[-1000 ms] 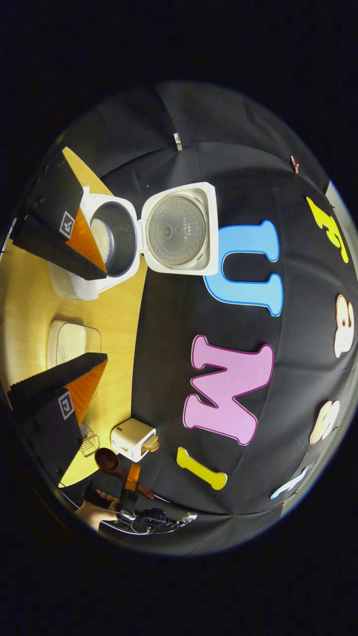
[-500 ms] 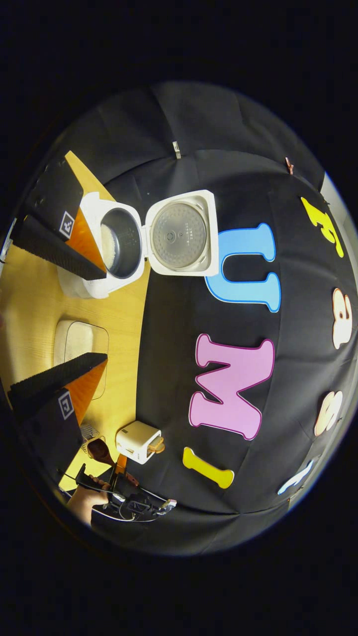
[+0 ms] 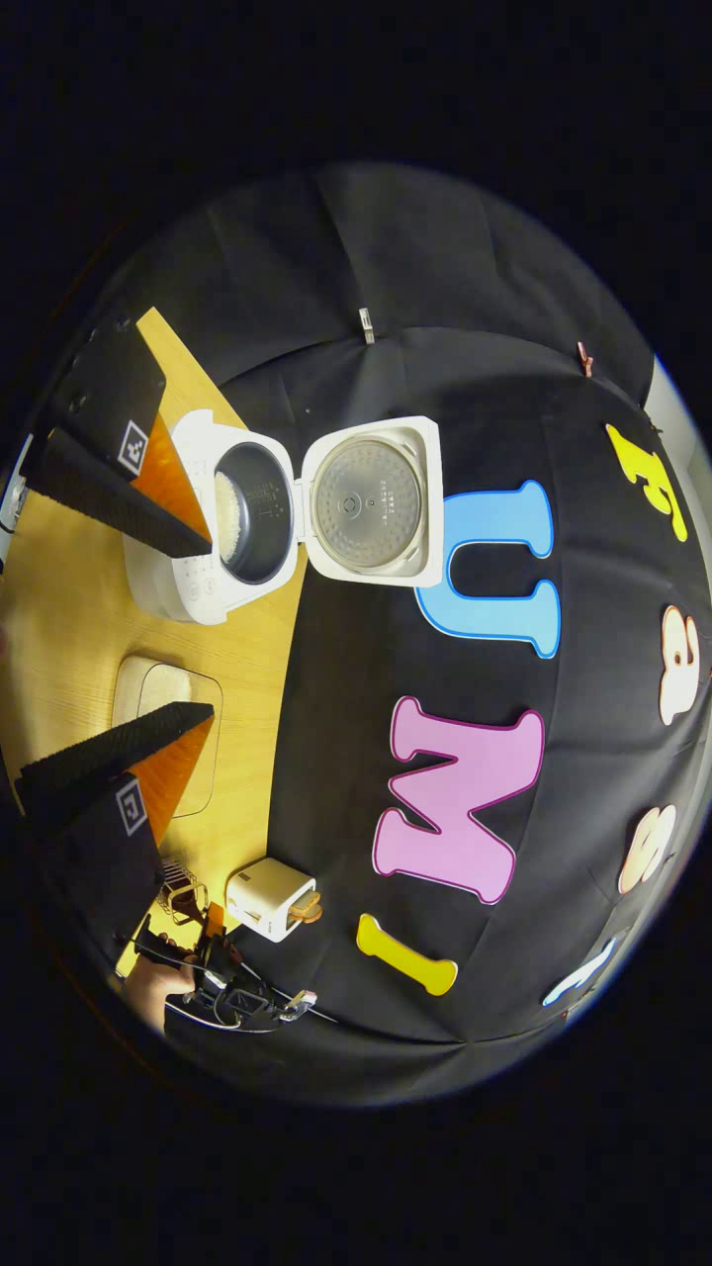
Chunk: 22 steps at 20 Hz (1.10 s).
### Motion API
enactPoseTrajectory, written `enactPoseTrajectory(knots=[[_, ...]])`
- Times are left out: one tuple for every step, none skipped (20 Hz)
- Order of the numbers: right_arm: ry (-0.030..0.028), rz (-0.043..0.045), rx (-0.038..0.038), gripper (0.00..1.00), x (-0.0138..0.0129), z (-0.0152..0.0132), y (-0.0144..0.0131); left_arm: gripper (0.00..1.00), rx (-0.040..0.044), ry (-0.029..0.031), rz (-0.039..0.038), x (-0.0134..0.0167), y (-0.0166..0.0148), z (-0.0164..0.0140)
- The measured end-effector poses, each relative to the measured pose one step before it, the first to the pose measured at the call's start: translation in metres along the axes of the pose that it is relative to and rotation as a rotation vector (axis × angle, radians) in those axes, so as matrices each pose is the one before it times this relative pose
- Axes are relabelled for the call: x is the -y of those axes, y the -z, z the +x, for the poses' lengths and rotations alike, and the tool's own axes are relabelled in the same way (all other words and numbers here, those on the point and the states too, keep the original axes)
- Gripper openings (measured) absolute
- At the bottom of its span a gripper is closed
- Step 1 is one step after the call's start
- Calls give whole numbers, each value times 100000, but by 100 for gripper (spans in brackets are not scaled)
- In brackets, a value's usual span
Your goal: Close the left gripper, press the button to open the rice cooker; take a wooden spoon from the chopstick holder with the right hand, scoop a spoonful of rice and pour it into the rice cooker, then put the wooden spoon back into the chopstick holder.
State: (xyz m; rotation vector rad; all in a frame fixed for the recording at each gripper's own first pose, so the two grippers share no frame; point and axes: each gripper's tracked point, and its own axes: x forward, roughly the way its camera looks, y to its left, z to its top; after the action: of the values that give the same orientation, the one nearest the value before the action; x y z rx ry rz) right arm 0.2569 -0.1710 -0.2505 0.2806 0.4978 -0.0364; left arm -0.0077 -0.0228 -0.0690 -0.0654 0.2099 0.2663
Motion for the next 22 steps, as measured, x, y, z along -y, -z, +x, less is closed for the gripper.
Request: enactPoseTrajectory(knots=[[734, 440, 322, 40, 112, -281, -191, 95, -7, 163, -775, -19, -46, -36], [-198, 839, -100, 55, 24, -349, -148, 95, 89, 302, -640, -41, -28, -27], [-422, 736, -918, 70, -13, -336, 31, 95, 168, 347, -401, -102, -112, -3], [-187, 172, -1176, 84, 116, -487, 189, 95, 241, 375, -167, -14, 78, 30], [959, -51, -399, 89, 379, -419, 50, 95, 176, 442, -143, -41, -129, 72], [917, 186, 121, 100, 81, -671, 71, 95, 174, 432, -272, -49, -69, 64], [730, -36, 131, 99, 43, -676, -18, 95, 267, 315, -518, -152, -276, 135], [639, -346, -499, 98, 82, -625, 208, 95, 530, 331, -662, -134, -378, 61], [1091, -374, -879, 98, 31, -567, 143, 95, 1308, 225, -530, -229, -620, 129], [381, -194, -877, 98, -108, -552, 126, 95, 1496, -42, -46, -293, -656, 125], [551, -247, -89, 98, -140, -691, -96, 95, 1553, -716, 471, -531, -841, 156], [916, -873, 501, 98, 8, -757, -197, 95, 1621, -1027, 548, -756, -767, 271], [1377, -893, 914, 98, 136, -797, -236, 95, 1462, -1299, 508, -846, -857, 315], [1129, -465, 1262, 98, 88, -704, -339, 95, 1427, -1154, 534, -915, -965, 465], [695, -693, 1492, 98, 30, -759, -382, 95, 1411, -472, 757, -809, -1031, 381], [1607, -2419, 1591, 98, 325, -835, -149, 95, 2072, -930, 1188, -944, -1152, 407], [2720, -3155, 744, 98, 660, -812, 133, 95, 2137, -583, 1428, -957, -1165, 677], [2014, -3538, 596, 98, 547, -1032, 376, 95, 1722, -633, 1250, -933, -1053, 647], [1466, -2492, 575, 99, 255, -810, 342, 95, 1242, -193, 776, -886, -1065, 693], [1900, -1973, 218, 98, 323, -881, 528, 95, 1380, -64, 252, -841, -1043, 750], [1553, -655, -179, 98, 226, -1055, 648, 95, 628, 151, -379, -820, -1000, 767], [1103, 779, -744, 98, -15, -886, 719, 95, 731, 251, -1042, -860, -986, 738]])
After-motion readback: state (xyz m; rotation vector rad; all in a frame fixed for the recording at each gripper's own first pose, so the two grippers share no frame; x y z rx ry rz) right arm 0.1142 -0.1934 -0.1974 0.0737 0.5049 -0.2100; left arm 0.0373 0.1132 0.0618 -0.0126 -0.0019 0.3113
